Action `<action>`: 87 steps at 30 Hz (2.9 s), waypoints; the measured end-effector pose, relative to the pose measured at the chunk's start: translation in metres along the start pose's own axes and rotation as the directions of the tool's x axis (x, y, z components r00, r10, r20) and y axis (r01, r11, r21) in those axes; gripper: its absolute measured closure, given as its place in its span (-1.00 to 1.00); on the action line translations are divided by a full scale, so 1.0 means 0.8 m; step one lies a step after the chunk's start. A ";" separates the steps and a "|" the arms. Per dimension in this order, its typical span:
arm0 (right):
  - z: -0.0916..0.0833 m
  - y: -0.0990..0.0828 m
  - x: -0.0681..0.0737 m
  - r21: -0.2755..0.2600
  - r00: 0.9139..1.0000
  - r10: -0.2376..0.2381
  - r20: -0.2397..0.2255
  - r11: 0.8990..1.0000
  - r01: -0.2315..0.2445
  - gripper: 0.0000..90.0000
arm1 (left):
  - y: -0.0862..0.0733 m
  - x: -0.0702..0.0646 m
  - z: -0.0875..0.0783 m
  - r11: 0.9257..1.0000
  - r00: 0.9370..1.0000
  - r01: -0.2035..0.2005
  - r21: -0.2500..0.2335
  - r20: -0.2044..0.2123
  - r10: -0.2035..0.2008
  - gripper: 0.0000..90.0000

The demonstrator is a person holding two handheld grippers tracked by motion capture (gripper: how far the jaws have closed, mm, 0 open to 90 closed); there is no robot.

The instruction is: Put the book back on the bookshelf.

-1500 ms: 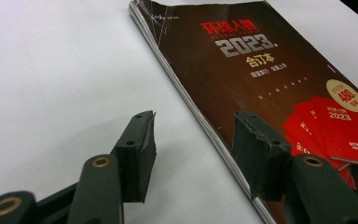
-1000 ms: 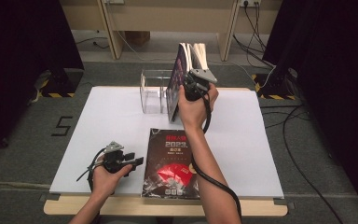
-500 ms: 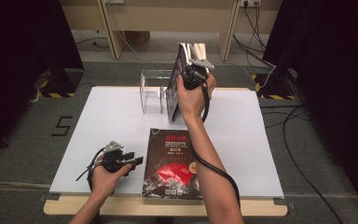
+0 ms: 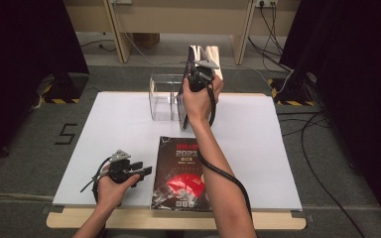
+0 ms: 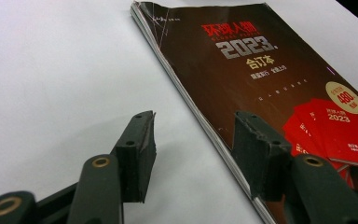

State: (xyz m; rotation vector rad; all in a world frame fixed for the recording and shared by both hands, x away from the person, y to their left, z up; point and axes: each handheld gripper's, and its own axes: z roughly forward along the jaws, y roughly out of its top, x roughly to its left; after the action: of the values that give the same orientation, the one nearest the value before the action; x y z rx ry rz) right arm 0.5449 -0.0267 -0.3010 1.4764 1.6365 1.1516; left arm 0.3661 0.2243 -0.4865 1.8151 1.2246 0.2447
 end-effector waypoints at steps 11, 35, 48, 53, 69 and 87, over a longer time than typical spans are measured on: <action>0.014 0.008 0.009 0.025 1.000 0.004 -0.013 1.000 -0.003 0.43 | 0.000 0.000 0.000 1.000 1.000 0.000 -0.002 0.001 0.000 0.07; 0.033 0.019 0.009 0.085 0.999 0.045 -0.023 0.995 -0.043 0.53 | 0.000 0.000 0.000 1.000 1.000 0.002 -0.002 0.004 -0.002 0.07; 0.042 0.020 0.006 0.114 1.000 0.031 -0.004 0.993 -0.030 0.61 | 0.000 0.001 0.000 1.000 1.000 0.001 0.003 0.004 -0.001 0.07; 0.044 0.021 0.004 0.123 1.000 0.030 -0.001 0.992 -0.030 0.60 | -0.002 0.000 0.002 1.000 1.000 0.002 0.003 0.006 -0.002 0.07; 0.047 0.027 -0.002 0.132 0.999 0.024 -0.032 0.991 -0.020 0.70 | -0.002 0.003 0.001 1.000 1.000 0.009 0.013 0.007 -0.010 0.08; 0.034 -0.005 0.026 -0.034 0.995 -0.056 0.086 0.998 0.059 0.70 | -0.002 0.006 0.000 1.000 1.000 0.009 -0.005 0.016 -0.009 0.08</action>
State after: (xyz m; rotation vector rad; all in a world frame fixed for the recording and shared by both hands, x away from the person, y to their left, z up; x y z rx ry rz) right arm 0.5641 -0.0013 -0.3134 1.4270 1.5820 1.0665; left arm 0.3673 0.2283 -0.4890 1.8032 1.2199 0.2282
